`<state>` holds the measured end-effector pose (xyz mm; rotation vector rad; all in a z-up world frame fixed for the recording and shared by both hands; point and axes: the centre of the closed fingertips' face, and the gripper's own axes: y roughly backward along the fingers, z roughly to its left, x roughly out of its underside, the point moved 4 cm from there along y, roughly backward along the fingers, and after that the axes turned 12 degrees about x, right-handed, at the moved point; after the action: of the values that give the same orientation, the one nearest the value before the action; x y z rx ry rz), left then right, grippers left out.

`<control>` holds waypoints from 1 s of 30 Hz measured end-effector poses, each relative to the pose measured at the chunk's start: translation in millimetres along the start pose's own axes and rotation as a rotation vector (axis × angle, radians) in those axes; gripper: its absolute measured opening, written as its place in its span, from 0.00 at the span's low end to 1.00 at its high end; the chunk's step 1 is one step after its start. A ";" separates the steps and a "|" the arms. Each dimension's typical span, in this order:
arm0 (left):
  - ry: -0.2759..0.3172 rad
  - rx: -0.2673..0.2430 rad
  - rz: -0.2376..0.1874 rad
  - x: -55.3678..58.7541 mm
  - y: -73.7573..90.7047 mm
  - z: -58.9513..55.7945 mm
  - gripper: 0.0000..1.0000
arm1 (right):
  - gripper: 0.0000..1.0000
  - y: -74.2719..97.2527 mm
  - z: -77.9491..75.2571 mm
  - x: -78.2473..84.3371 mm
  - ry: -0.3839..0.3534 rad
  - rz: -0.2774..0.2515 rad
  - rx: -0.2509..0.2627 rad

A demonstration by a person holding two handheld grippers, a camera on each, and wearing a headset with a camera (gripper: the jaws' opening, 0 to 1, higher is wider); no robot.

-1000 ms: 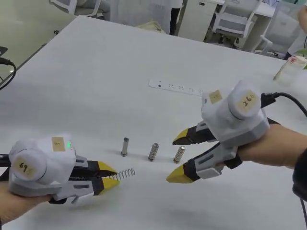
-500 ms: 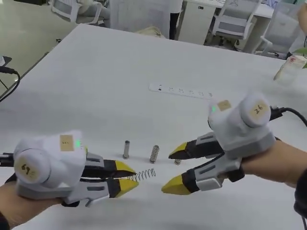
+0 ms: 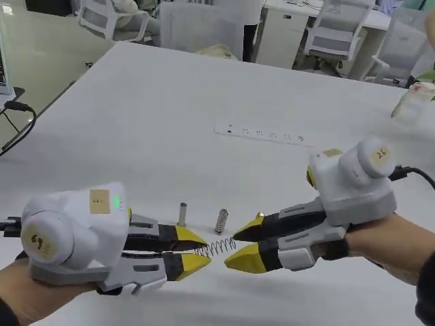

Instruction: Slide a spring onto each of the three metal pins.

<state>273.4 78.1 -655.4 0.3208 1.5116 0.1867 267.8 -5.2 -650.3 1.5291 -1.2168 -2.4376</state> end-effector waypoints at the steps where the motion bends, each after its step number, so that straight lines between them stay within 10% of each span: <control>1: -0.002 0.000 -0.001 -0.6 0.1 0.0 0.03 | 0.28 -0.3 0.3 0.0 -0.003 0.000 -0.005; 30: -0.045 -0.004 -0.021 -11.3 -0.4 -7.0 0.03 | 0.13 -5.5 12.6 -10.1 -0.190 -0.031 -0.114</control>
<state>265.8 74.7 -645.0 0.3039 1.4692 0.1643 265.3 10.2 -643.3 1.3232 -1.0635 -2.6734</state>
